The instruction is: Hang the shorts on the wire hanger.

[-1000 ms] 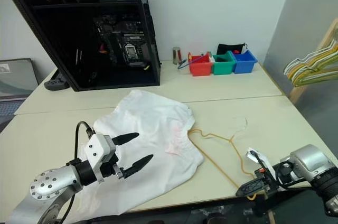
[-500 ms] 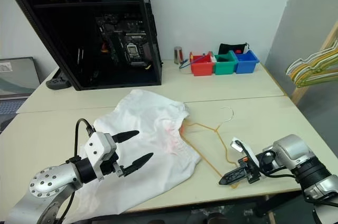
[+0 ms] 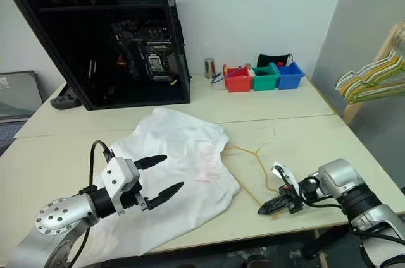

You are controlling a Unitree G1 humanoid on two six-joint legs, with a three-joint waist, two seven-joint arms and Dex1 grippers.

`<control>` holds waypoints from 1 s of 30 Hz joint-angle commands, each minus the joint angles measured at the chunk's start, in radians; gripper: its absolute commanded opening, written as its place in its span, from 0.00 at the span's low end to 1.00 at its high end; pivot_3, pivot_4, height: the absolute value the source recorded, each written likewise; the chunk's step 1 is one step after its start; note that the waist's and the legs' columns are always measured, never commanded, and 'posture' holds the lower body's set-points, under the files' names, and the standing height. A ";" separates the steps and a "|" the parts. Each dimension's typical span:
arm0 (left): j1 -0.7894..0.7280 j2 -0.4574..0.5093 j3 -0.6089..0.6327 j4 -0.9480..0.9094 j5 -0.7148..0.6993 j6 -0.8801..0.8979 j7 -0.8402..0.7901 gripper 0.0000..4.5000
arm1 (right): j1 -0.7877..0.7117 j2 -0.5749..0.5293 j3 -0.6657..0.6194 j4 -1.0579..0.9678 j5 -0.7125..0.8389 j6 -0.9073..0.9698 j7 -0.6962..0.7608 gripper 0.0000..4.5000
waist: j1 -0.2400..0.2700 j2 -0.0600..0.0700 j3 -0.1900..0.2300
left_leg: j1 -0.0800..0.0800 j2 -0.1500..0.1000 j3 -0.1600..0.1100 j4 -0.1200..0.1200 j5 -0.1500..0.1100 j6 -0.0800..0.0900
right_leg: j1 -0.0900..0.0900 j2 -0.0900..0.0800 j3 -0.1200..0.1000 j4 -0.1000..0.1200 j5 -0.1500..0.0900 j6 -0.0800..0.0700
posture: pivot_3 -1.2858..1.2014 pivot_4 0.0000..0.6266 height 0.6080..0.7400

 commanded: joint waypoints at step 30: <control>0.061 -0.004 0.015 -0.047 0.015 -0.045 0.027 1.00 | -0.191 0.008 0.079 0.183 0.058 0.155 0.134 0.00 | 0.036 0.006 0.002 | -0.003 -0.002 -0.001 -0.001 0.000 0.000 | -0.003 -0.001 0.000 0.001 0.000 0.000 | 0.58 0.02 1.00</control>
